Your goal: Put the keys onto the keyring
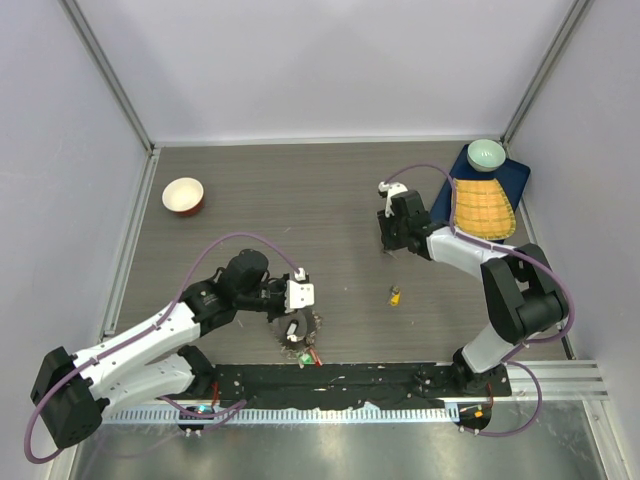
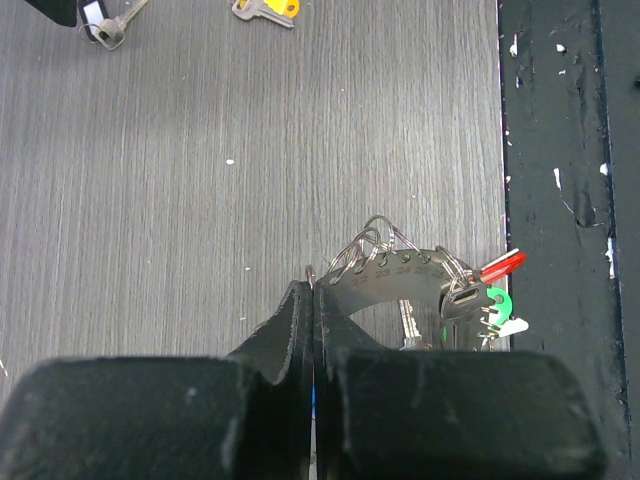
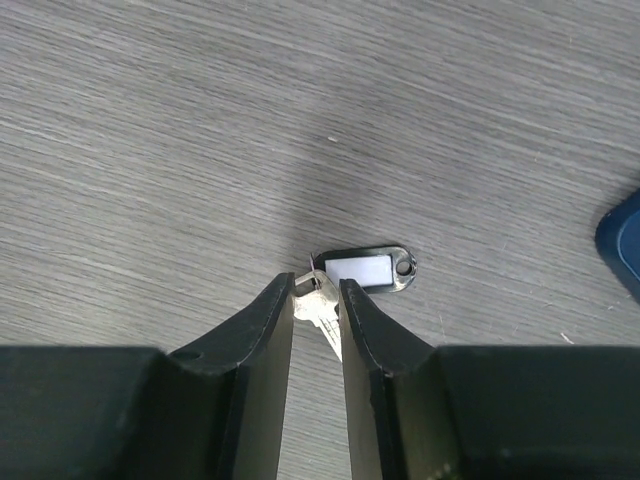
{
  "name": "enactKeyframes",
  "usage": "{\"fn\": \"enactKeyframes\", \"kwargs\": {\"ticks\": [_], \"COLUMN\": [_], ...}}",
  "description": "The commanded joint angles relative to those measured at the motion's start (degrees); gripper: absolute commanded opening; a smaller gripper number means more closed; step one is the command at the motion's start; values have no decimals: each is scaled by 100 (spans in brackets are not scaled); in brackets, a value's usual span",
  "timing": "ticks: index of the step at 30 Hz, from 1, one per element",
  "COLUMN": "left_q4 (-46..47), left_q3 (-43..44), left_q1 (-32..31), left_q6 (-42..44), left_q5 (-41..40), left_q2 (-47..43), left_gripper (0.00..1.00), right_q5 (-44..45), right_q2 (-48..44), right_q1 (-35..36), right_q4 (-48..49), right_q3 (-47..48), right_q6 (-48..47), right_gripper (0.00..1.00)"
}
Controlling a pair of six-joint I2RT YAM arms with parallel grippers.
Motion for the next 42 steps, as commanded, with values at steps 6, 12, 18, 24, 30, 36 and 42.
{"fn": "enactKeyframes", "kwargs": {"ticks": [6, 12, 18, 24, 30, 36, 42], "left_q4": [199, 199, 199, 199, 199, 199, 190], "left_q3": [74, 74, 74, 74, 74, 74, 83], "left_q1": [-26, -26, -35, -26, -26, -26, -26], "left_q6": [-27, -44, -44, -44, -44, -53, -53], "left_q5": [-25, -16, -34, -52, -69, -69, -69], "left_q2": [-98, -89, -81, -81, -89, -116, -107], "left_gripper": [0, 0, 0, 0, 0, 0, 0], "right_q5": [-208, -208, -173, -199, -217, -208, -208], "right_q2": [89, 221, 248, 335, 362, 450, 493], "right_q1": [-46, -46, -46, -46, -55, -46, -46], "right_q4": [376, 279, 236, 148, 121, 60, 86], "right_q3": [-60, -25, -60, 28, 37, 107, 151], "right_q6": [-215, -215, -215, -259, -259, -276, -285], "right_gripper": [27, 27, 27, 24, 23, 23, 22]}}
